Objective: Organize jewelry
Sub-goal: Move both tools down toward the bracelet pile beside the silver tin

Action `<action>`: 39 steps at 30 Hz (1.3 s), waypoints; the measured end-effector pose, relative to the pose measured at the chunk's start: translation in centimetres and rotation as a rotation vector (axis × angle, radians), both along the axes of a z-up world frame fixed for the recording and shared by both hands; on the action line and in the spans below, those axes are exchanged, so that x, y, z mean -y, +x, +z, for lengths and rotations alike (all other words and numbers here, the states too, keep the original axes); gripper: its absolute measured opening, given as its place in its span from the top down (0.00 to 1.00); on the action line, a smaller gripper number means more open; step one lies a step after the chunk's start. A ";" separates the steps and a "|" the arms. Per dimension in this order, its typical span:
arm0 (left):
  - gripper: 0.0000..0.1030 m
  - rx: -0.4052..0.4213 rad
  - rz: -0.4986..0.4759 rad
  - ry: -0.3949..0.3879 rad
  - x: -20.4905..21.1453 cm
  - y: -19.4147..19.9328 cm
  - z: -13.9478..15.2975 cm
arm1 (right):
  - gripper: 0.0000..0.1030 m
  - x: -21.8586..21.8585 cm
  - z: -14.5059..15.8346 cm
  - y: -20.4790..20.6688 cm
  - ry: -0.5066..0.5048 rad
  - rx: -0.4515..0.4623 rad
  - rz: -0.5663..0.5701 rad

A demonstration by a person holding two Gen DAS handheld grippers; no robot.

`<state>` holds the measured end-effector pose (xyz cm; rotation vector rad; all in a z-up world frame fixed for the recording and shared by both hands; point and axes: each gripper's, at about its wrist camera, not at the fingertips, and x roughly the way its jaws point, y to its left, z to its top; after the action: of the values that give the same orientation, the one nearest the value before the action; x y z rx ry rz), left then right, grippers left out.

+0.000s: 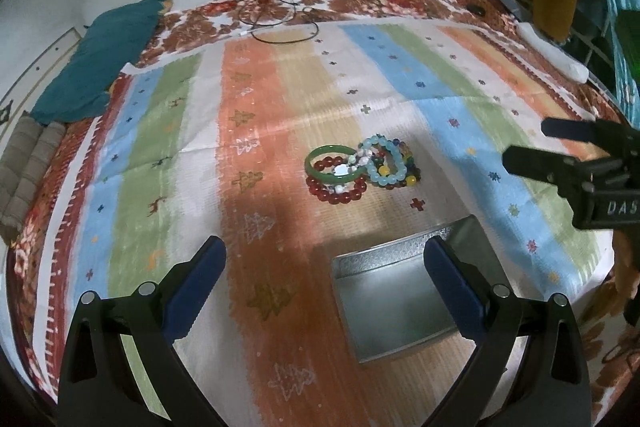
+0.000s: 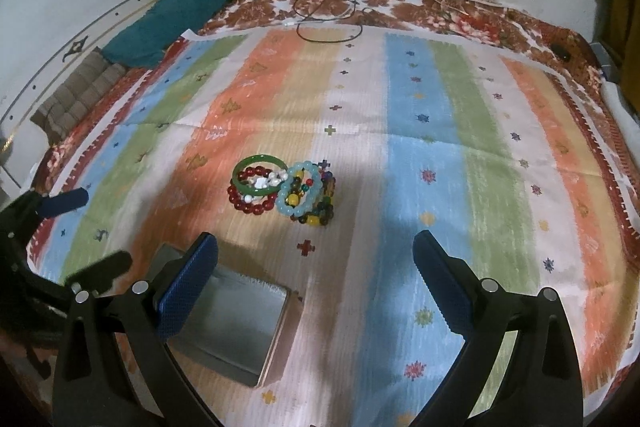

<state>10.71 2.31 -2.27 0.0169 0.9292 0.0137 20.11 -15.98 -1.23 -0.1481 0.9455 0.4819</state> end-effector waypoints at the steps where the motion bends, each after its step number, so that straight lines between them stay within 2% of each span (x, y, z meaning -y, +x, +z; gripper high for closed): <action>1: 0.06 -0.006 -0.008 0.006 0.1 0.3 -0.2 | 0.04 -0.1 -0.1 0.3 0.000 -0.003 0.002; 9: 0.06 -0.033 -0.027 0.009 0.1 2.2 -1.2 | 0.04 -1.0 -0.8 1.9 -0.017 -0.015 0.021; 21: 0.06 -0.069 0.084 -0.025 -3.1 6.1 -2.6 | 0.04 -2.1 -3.0 5.0 -0.054 -0.059 0.009; 33: 0.06 -0.072 0.131 -0.043 -4.4 9.1 -3.4 | 0.04 -3.5 -4.9 7.0 -0.092 -0.093 0.023; 36: 0.07 -0.095 0.143 -0.066 -5.0 10.0 -4.2 | 0.04 -3.8 -5.4 7.6 -0.098 -0.104 0.025; 37: 0.07 -0.099 0.145 -0.069 -5.1 10.3 -4.4 | 0.05 -3.9 -5.6 7.9 -0.099 -0.110 0.028; 39: 0.07 -0.104 0.140 -0.070 -5.1 10.7 -4.6 | 0.12 -4.2 -5.8 8.1 -0.107 -0.115 0.030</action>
<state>21.37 7.41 -6.86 -0.1137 1.0329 0.1113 28.25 -11.73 -7.03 -0.2338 1.0841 0.4717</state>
